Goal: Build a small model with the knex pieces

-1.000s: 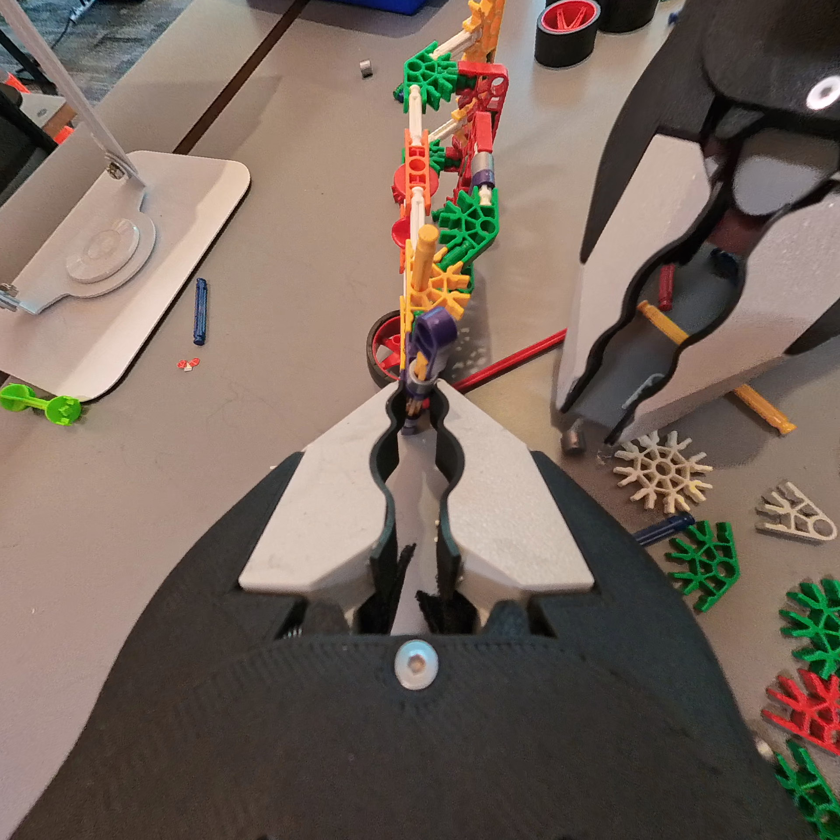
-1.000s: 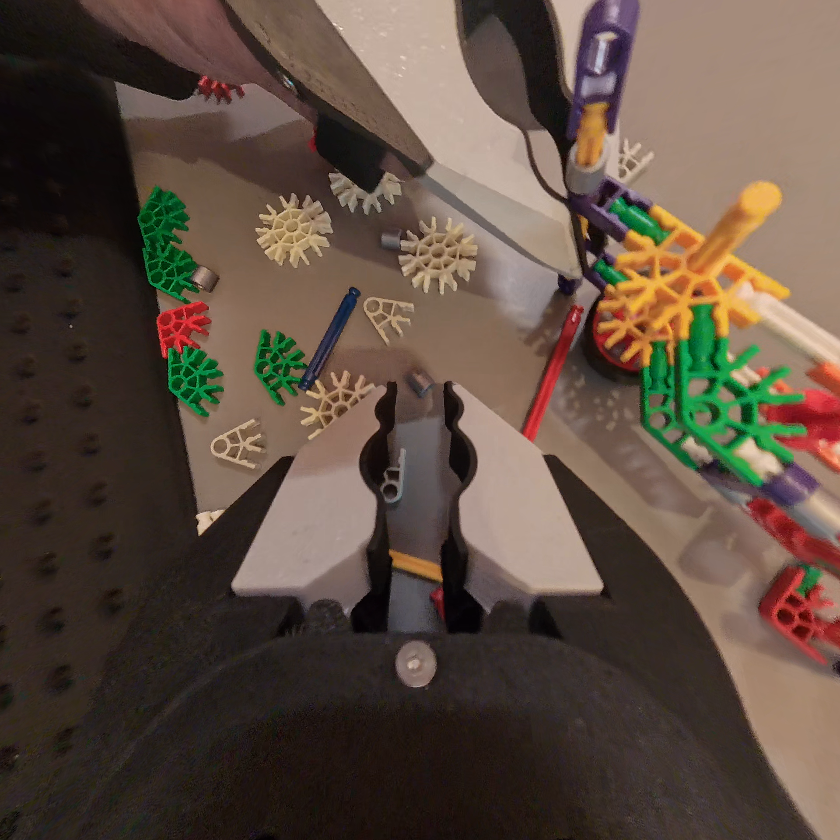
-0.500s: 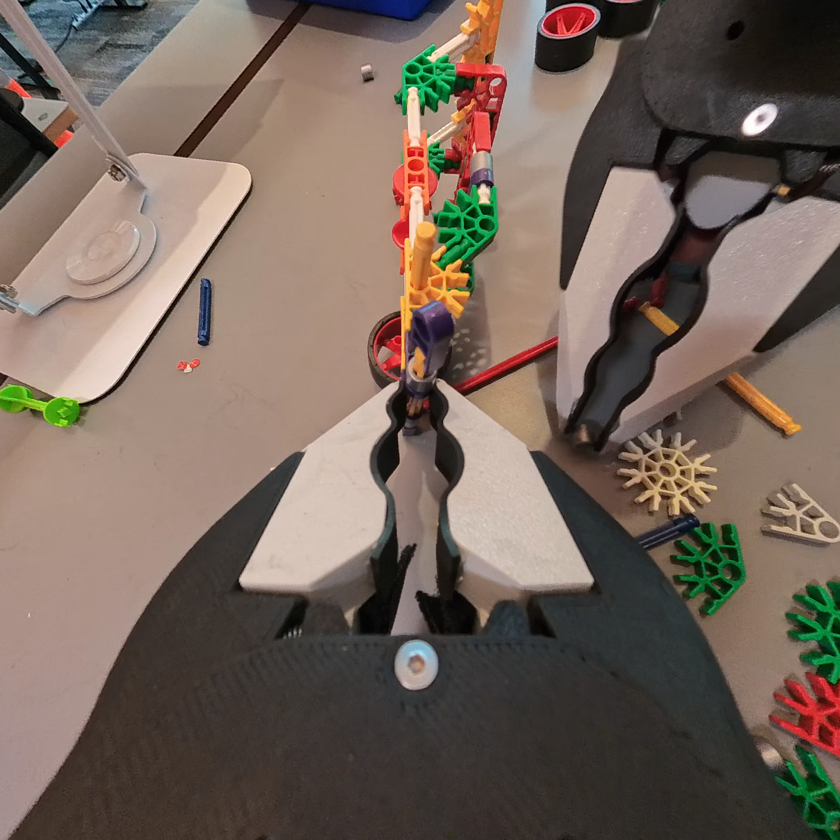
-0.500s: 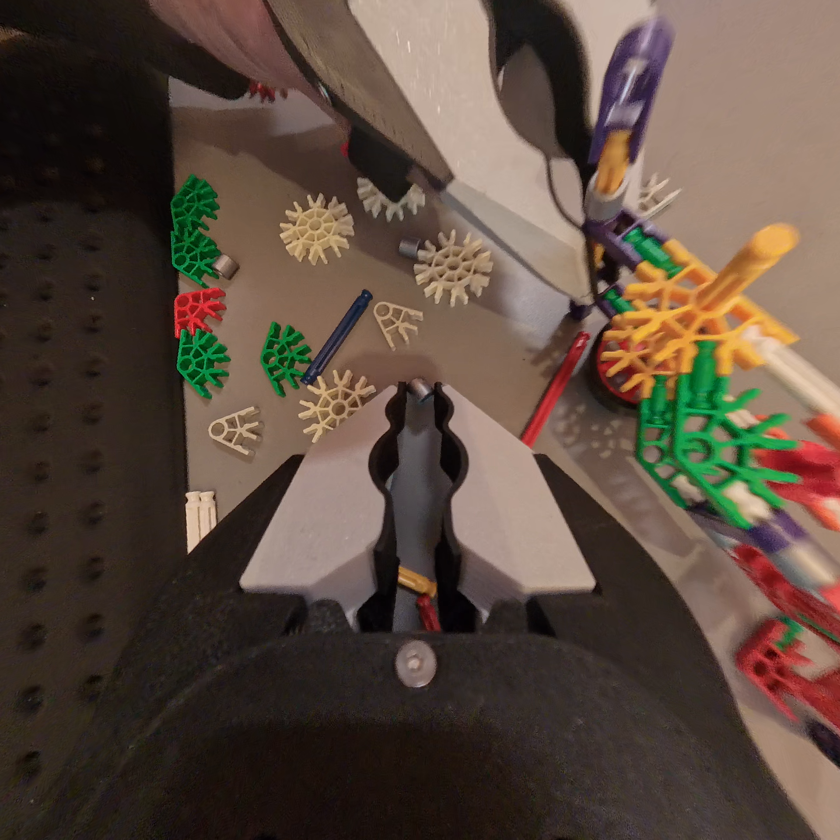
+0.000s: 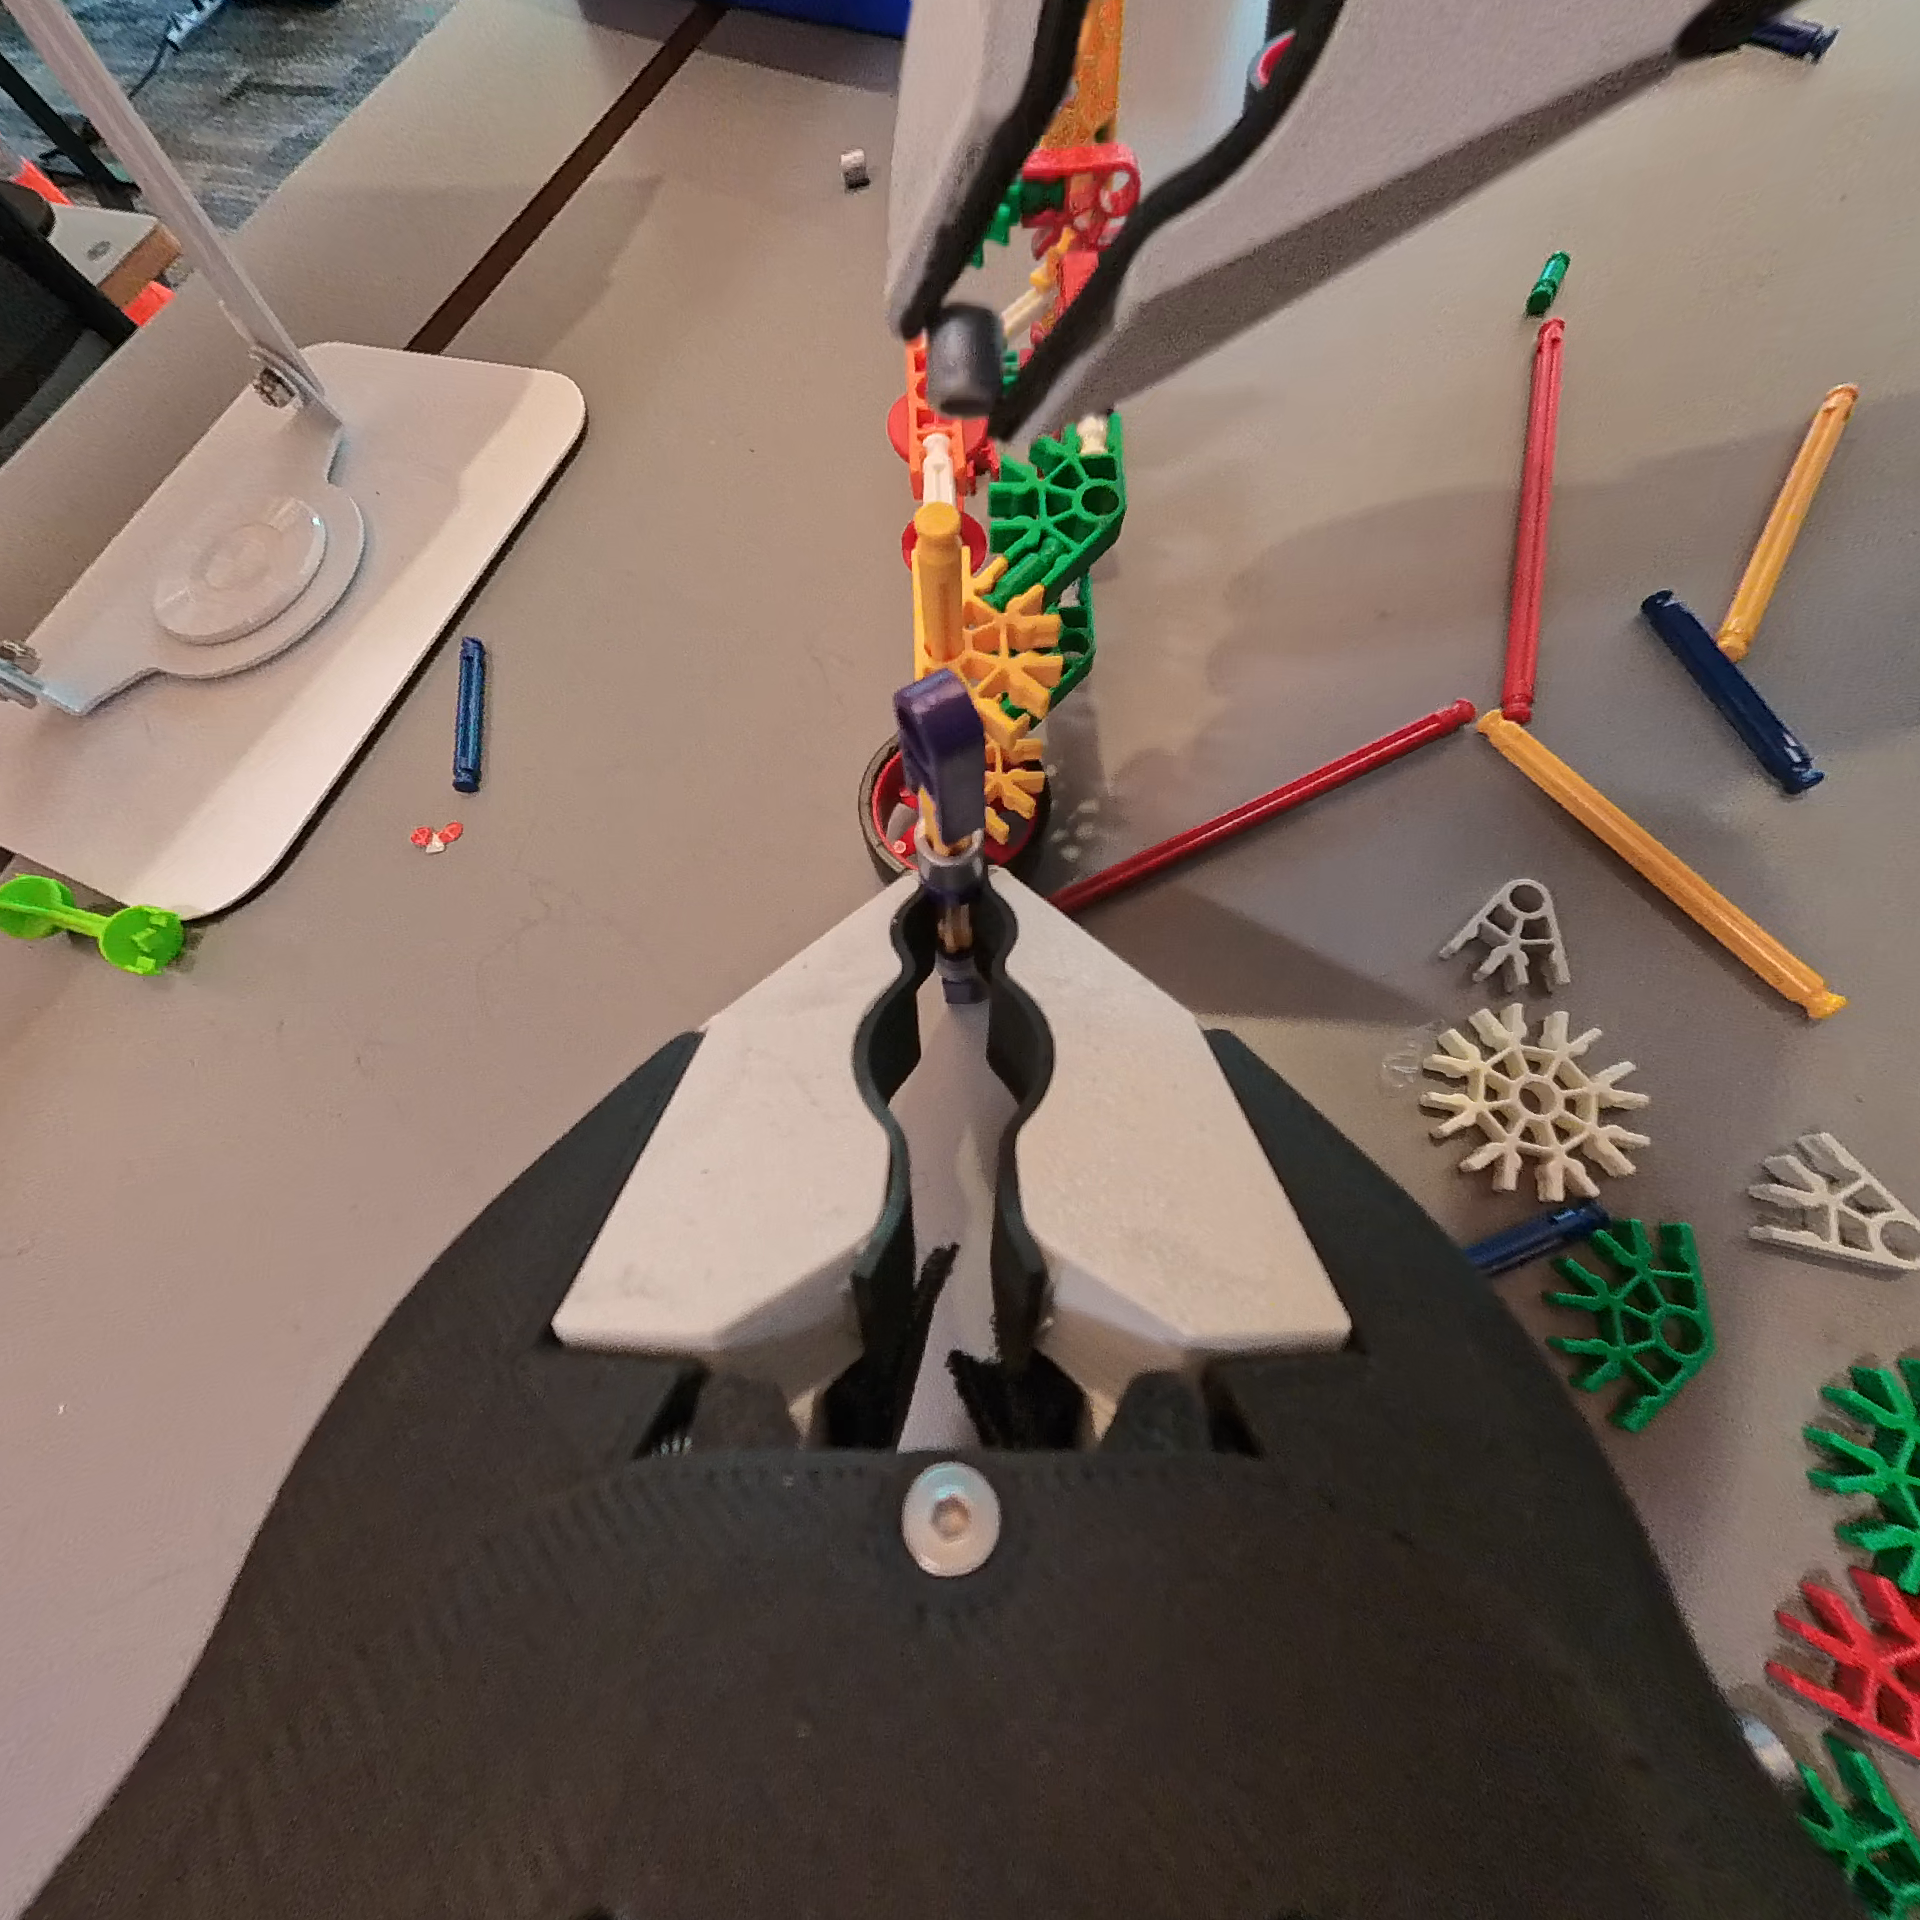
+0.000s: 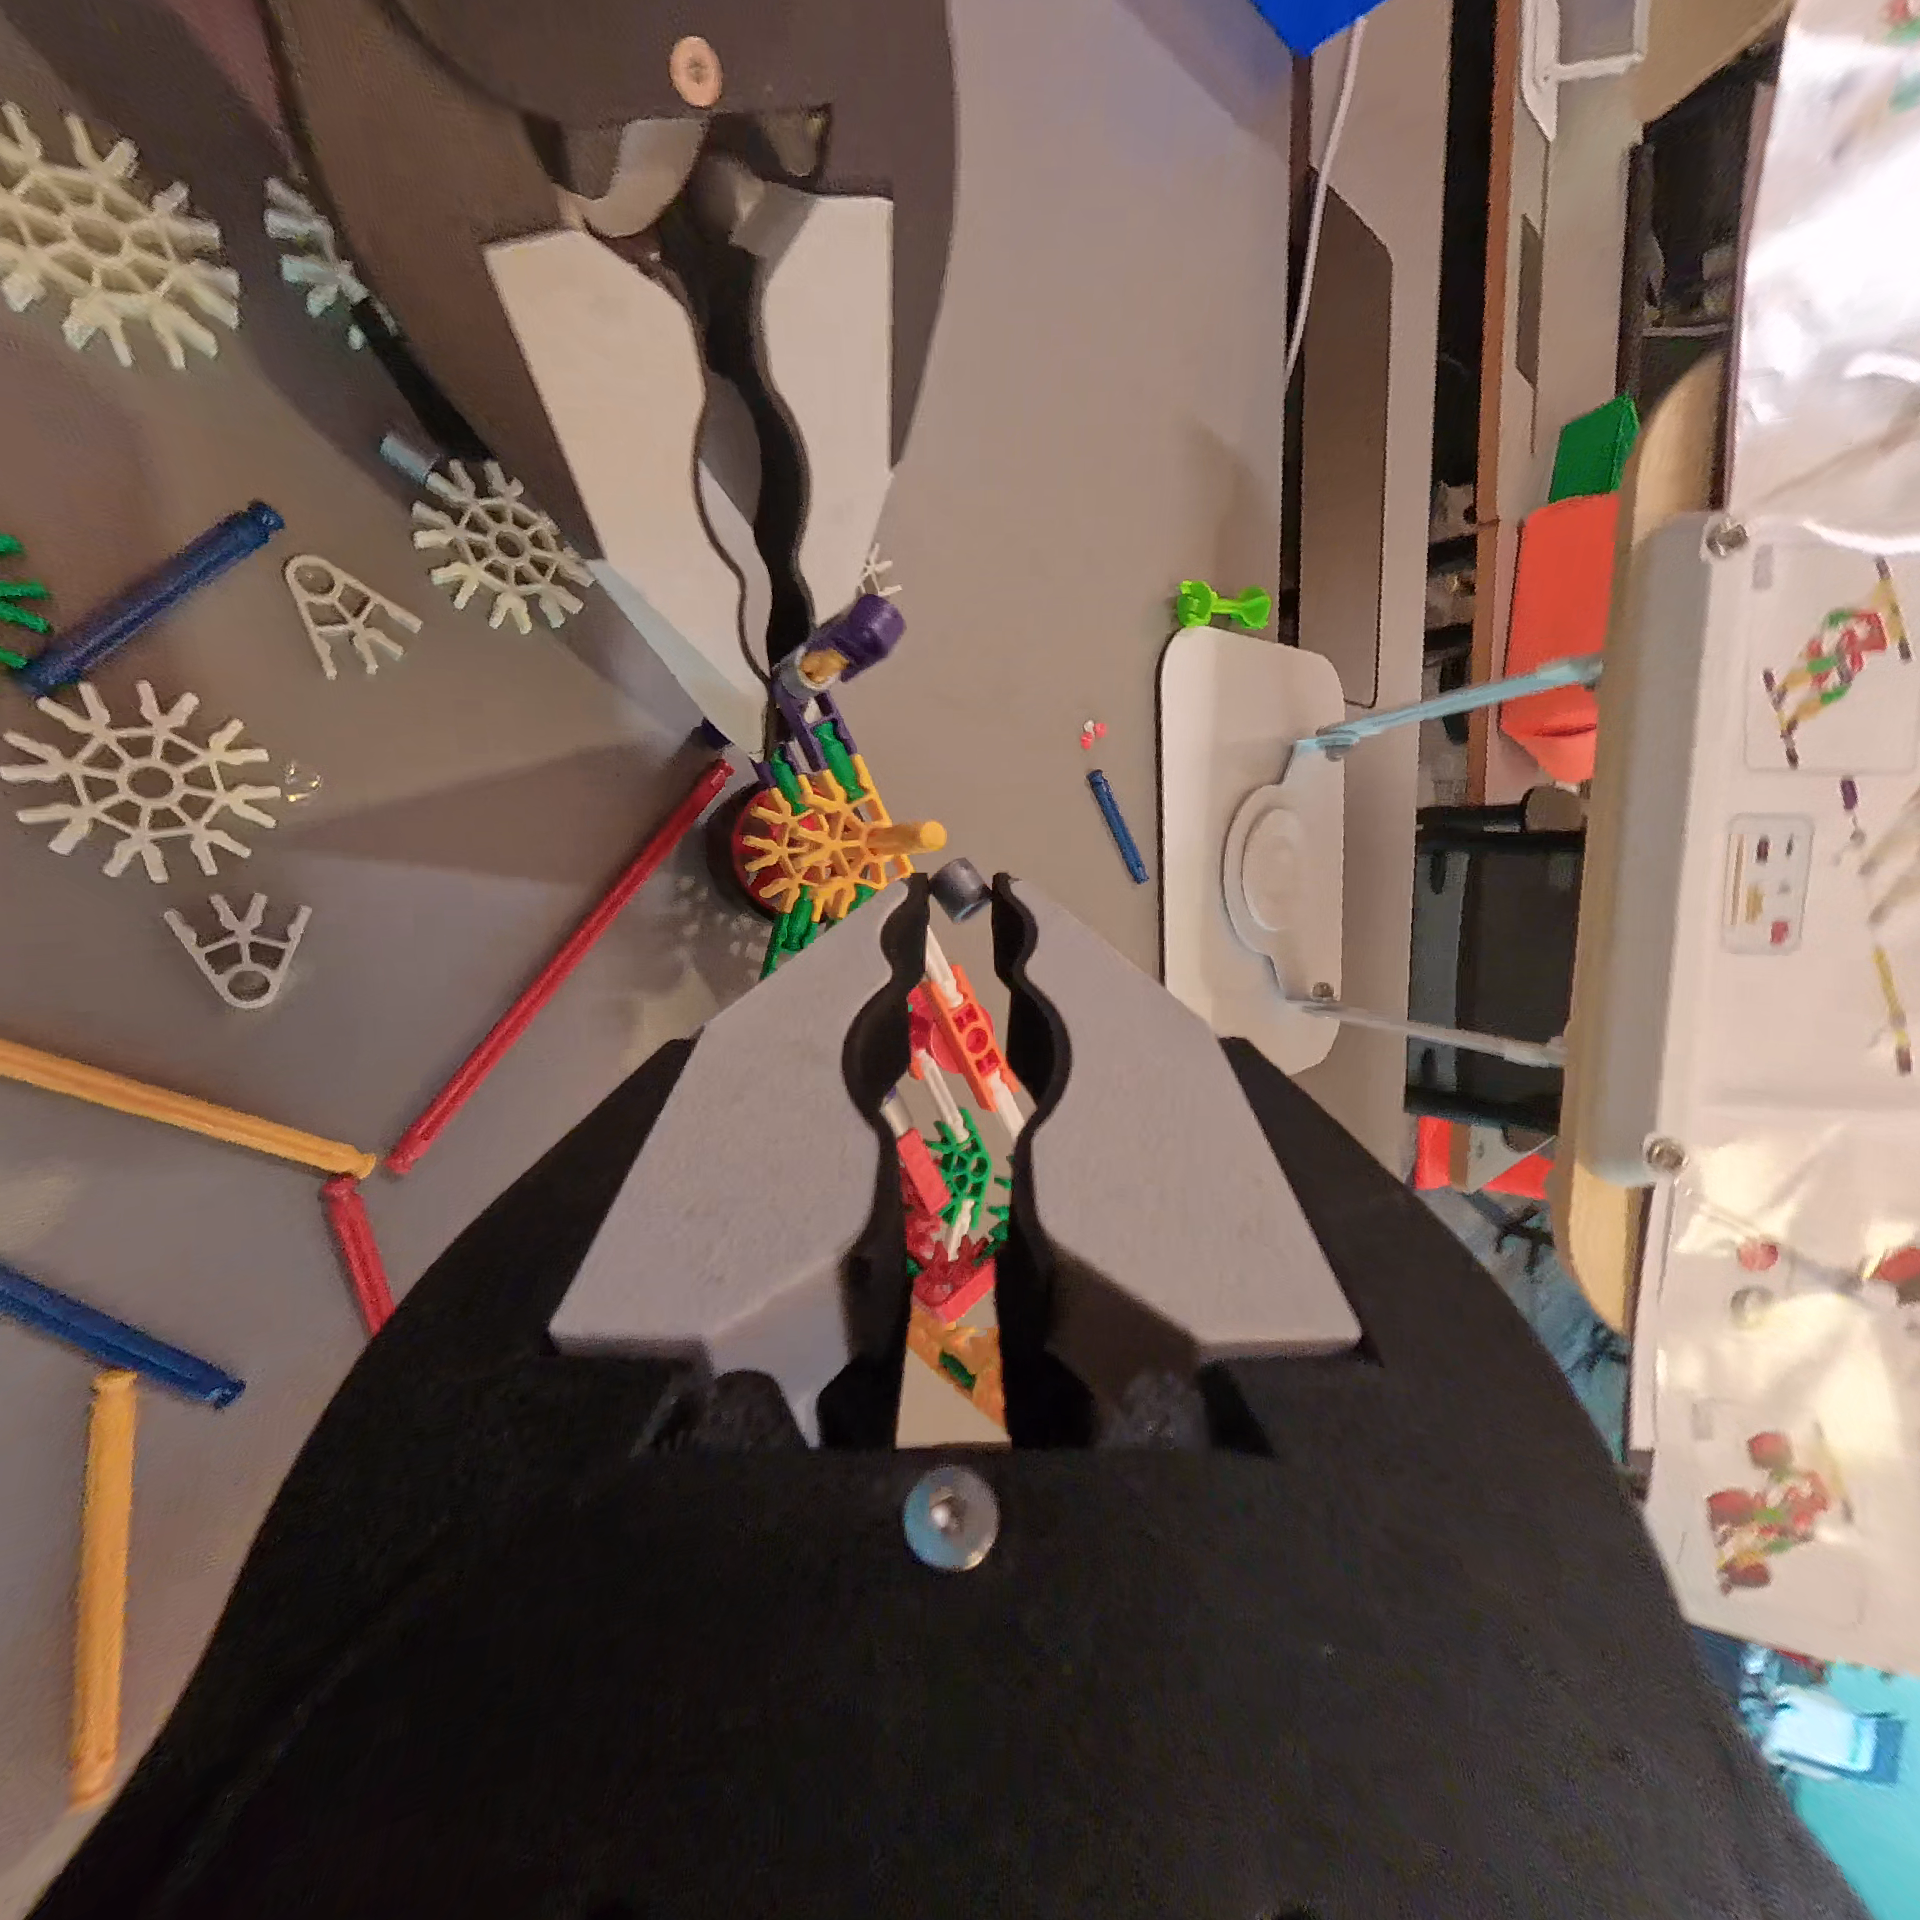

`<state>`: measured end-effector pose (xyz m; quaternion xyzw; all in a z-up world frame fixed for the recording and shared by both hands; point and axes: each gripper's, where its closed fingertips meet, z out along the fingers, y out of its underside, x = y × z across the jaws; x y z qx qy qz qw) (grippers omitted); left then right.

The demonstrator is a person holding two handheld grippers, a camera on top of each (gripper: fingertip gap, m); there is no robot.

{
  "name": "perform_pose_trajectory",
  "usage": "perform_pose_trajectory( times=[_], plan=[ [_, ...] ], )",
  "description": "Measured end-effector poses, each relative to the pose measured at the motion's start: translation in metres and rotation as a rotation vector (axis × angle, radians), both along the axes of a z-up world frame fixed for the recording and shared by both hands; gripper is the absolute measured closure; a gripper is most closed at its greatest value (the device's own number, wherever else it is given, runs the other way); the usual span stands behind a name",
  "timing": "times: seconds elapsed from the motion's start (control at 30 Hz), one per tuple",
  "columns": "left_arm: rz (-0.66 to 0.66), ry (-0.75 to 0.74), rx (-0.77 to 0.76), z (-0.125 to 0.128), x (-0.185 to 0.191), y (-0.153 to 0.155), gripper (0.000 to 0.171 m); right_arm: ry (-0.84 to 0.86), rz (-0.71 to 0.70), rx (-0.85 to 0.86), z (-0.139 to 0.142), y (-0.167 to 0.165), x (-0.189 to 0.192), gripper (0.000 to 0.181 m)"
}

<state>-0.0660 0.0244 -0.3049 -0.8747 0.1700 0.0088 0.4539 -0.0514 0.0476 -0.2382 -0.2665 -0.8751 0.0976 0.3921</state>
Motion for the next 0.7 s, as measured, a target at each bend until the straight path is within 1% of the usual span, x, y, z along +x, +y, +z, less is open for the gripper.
perform_pose_trajectory(
  times=[0.17,0.47,0.7],
  plan=[
    [-0.008,-0.007,-0.007,0.0,0.0,0.001,0.169,-0.026,0.051,0.127,-0.005,-0.002,-0.006,0.173],
    [-0.013,-0.008,-0.011,0.0,0.001,0.002,0.17,-0.089,0.108,0.267,-0.013,-0.002,-0.008,0.172],
    [-0.016,-0.021,-0.017,0.0,0.0,0.004,0.17,-0.118,0.178,0.432,-0.016,-0.002,-0.011,0.17]
  ],
)
